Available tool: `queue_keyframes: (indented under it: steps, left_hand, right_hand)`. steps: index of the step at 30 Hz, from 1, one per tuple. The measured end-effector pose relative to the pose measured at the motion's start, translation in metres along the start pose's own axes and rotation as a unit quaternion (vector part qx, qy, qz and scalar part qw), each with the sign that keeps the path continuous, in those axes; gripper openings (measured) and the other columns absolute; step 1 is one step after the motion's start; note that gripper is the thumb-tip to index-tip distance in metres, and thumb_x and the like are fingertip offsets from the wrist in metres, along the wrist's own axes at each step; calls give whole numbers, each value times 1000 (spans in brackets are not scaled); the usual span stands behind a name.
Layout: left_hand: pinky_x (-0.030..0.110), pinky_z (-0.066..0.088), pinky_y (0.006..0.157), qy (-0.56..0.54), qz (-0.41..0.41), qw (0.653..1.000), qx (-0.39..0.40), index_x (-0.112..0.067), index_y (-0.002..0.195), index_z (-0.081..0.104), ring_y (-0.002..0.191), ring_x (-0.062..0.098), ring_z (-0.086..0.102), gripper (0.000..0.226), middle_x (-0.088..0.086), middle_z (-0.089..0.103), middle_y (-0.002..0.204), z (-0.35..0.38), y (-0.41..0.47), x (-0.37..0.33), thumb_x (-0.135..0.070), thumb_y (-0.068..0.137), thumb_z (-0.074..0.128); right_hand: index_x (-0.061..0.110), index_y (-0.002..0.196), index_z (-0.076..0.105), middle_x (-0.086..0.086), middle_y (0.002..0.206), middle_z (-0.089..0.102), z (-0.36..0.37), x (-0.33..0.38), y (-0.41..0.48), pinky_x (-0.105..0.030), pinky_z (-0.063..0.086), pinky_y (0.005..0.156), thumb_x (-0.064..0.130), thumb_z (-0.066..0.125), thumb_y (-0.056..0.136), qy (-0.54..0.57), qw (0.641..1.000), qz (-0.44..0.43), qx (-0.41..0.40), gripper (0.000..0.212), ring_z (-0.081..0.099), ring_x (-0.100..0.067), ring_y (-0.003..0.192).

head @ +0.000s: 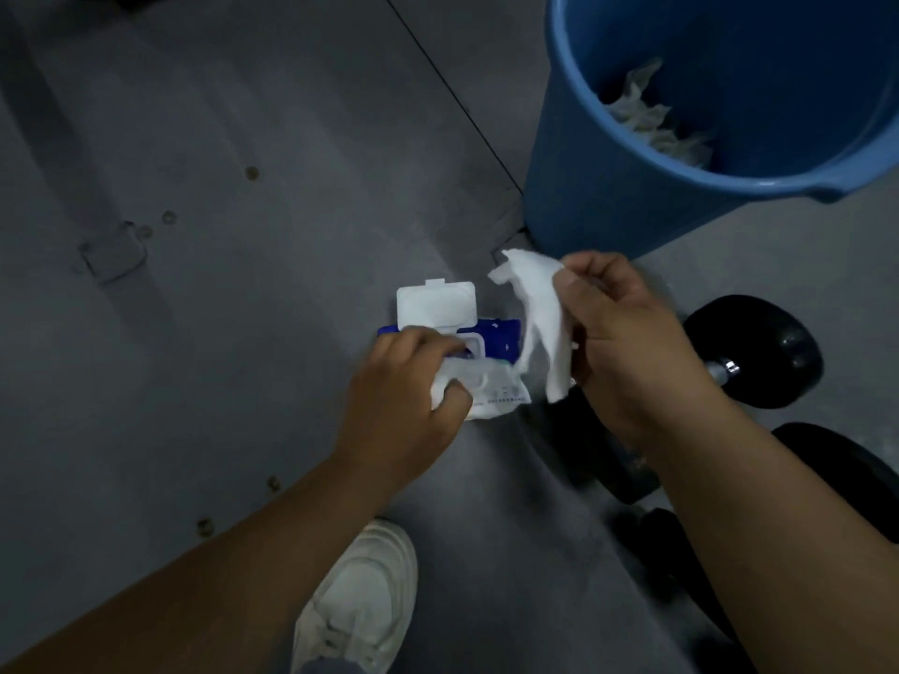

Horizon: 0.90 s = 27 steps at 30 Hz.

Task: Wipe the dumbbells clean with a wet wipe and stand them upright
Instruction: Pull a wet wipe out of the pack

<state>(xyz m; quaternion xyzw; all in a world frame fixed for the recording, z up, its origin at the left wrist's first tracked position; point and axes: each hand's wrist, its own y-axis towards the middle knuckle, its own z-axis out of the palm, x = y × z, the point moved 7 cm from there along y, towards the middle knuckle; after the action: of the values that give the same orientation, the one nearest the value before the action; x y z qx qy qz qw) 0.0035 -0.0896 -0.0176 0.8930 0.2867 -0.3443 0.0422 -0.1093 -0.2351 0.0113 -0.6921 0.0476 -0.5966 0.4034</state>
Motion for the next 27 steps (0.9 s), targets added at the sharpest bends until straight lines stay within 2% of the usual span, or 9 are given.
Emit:
queue_keyframes:
  steps: [3, 6, 9, 12, 15, 18, 20, 24, 27]
  left_hand:
    - [22, 47, 76, -357, -192, 914, 27, -16, 98, 66, 83, 4, 63, 22, -9, 68, 89, 3, 3, -26, -33, 92, 54]
    - [24, 52, 76, -393, -155, 904, 57, -13, 89, 66, 78, 5, 63, 9, -10, 67, 80, 4, 10, -47, -21, 93, 65]
    - [34, 56, 83, -400, -156, 902, 52, -12, 88, 67, 87, 18, 67, 7, -1, 71, 86, 4, 18, -45, -11, 94, 63]
    - [39, 59, 82, -512, -249, 818, 79, -7, 104, 63, 93, 27, 70, 11, 7, 73, 96, 18, 17, -41, -13, 95, 63]
    - [40, 59, 85, -564, -312, 753, 131, -2, 116, 60, 100, 29, 71, 23, 16, 73, 108, 31, 14, -44, -14, 96, 60]
    - [37, 56, 83, -541, -299, 774, 139, -7, 104, 70, 92, 23, 70, 14, 10, 73, 99, 31, 17, -43, -14, 95, 60]
    - [35, 52, 80, -485, -261, 824, 132, -16, 87, 74, 85, 17, 65, 13, 3, 71, 86, 27, 20, -39, -20, 94, 64]
    - [28, 53, 71, -391, -227, 888, 86, -21, 79, 72, 76, 11, 65, 20, -5, 69, 75, 19, 16, -34, -26, 96, 63]
    - [33, 57, 72, -373, -220, 900, 54, -16, 90, 68, 87, 20, 70, 21, 2, 73, 87, 16, 15, -38, -28, 100, 55]
  right_hand:
    - [19, 110, 57, -4, 94, 65, -5, -12, -2, -45, 54, 76, 14, 60, 94, -28, 999, 13, -10, 17, 61, -23, 83]
    - [16, 115, 56, -10, 95, 65, -4, -22, -6, -50, 53, 83, 10, 65, 90, -25, 999, 31, 14, 27, 63, -25, 84]
    - [7, 125, 53, -16, 114, 67, -4, -34, -8, -40, 59, 77, 6, 67, 87, 109, 986, 116, 51, 40, 68, -27, 92]
    - [1, 127, 53, -25, 119, 65, 3, -40, -11, -43, 58, 84, 1, 64, 88, 100, 978, 146, 114, 41, 66, -36, 104]
    - [9, 125, 55, -20, 121, 63, -1, -39, -11, -51, 54, 92, -4, 71, 80, 35, 992, 100, 74, 50, 66, -33, 105]
    - [3, 123, 60, -25, 120, 63, 5, -40, -18, -52, 49, 97, 7, 67, 82, 139, 971, 143, 135, 42, 64, -34, 102]
    - [2, 118, 64, -23, 113, 67, 5, -45, -23, -46, 51, 94, 22, 61, 87, 189, 951, 198, 142, 37, 64, -31, 100]
    - [-3, 122, 60, -20, 111, 70, -8, -49, -12, -41, 53, 86, 20, 62, 91, 96, 984, 136, 63, 38, 67, -31, 95]
    - [-5, 109, 63, -25, 105, 69, -15, -39, -14, -55, 51, 91, 29, 75, 73, 55, 995, 76, 41, 51, 67, -41, 96]
